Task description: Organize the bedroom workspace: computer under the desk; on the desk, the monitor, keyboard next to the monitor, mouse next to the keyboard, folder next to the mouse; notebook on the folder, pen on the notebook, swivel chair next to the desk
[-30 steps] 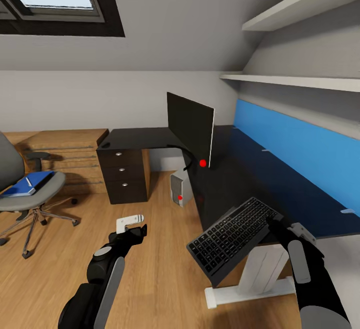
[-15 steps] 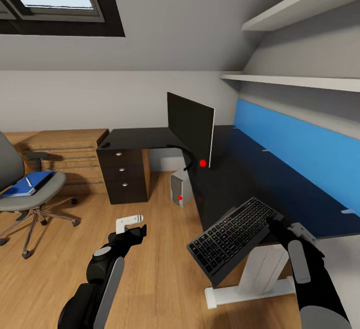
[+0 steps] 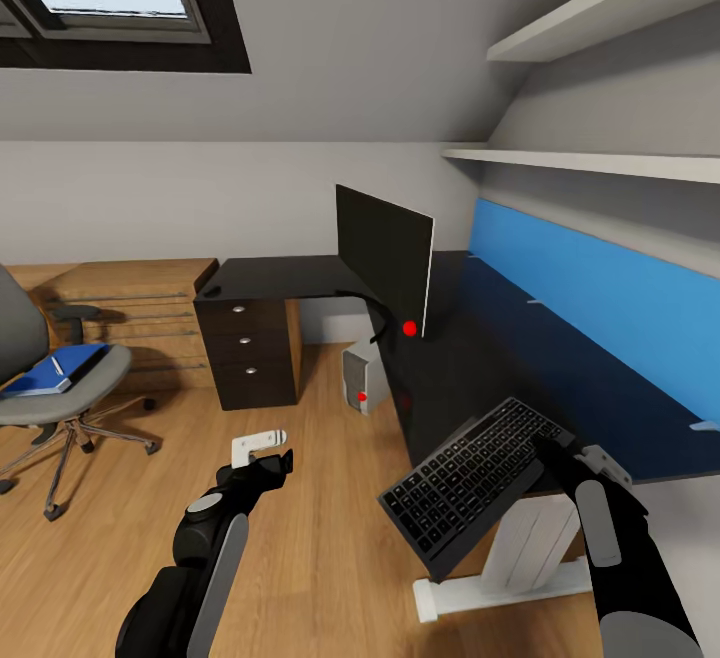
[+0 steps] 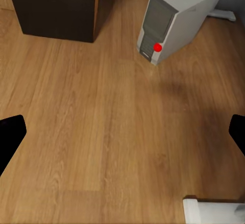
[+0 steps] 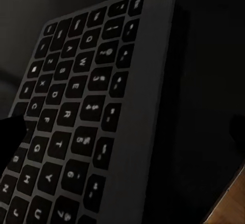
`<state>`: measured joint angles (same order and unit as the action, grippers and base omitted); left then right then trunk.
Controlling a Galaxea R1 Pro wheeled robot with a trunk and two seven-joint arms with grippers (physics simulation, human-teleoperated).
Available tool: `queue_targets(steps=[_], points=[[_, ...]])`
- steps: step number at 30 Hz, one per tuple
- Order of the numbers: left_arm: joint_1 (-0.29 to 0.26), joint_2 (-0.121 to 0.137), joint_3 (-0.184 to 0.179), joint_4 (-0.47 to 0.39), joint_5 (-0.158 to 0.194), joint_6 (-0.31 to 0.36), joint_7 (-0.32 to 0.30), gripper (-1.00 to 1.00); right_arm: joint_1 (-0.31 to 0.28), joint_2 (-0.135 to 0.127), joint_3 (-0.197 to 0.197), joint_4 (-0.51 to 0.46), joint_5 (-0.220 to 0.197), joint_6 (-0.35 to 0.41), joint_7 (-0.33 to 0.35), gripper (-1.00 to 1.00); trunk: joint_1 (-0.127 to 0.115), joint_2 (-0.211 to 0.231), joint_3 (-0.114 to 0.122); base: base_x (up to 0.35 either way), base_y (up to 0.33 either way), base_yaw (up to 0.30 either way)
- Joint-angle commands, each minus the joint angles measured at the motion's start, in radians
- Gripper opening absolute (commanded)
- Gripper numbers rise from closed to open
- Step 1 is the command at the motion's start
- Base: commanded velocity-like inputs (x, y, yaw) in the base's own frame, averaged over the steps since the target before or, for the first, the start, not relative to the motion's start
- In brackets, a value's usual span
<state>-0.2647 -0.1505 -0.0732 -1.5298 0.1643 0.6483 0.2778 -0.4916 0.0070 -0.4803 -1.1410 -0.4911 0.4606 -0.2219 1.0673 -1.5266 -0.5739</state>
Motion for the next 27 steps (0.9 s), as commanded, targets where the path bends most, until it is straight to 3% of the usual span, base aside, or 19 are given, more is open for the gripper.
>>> queue_targets(steps=[1, 7, 27], points=[[-0.001, 0.0, -0.001, -0.001, 0.011, 0.003, 0.009, 1.0, -0.001, 0.001, -0.001, -0.002, -0.011, 0.004, -0.007, 1.0, 0.0, -0.001, -0.001, 0.07, 0.007, 0.0], [-0.001, 0.0, -0.002, -0.001, 0.011, 0.003, 0.009, 1.0, -0.001, 0.001, -0.001, -0.002, -0.01, 0.004, -0.008, 1.0, 0.0, -0.001, -0.001, 0.15, 0.024, 0.0], [-0.001, 0.0, -0.002, -0.004, 0.011, 0.003, 0.009, 1.0, -0.001, 0.001, -0.002, -0.002, -0.011, 0.004, -0.01, 1.0, 0.0, -0.001, -0.001, 0.02, 0.0, 0.0]])
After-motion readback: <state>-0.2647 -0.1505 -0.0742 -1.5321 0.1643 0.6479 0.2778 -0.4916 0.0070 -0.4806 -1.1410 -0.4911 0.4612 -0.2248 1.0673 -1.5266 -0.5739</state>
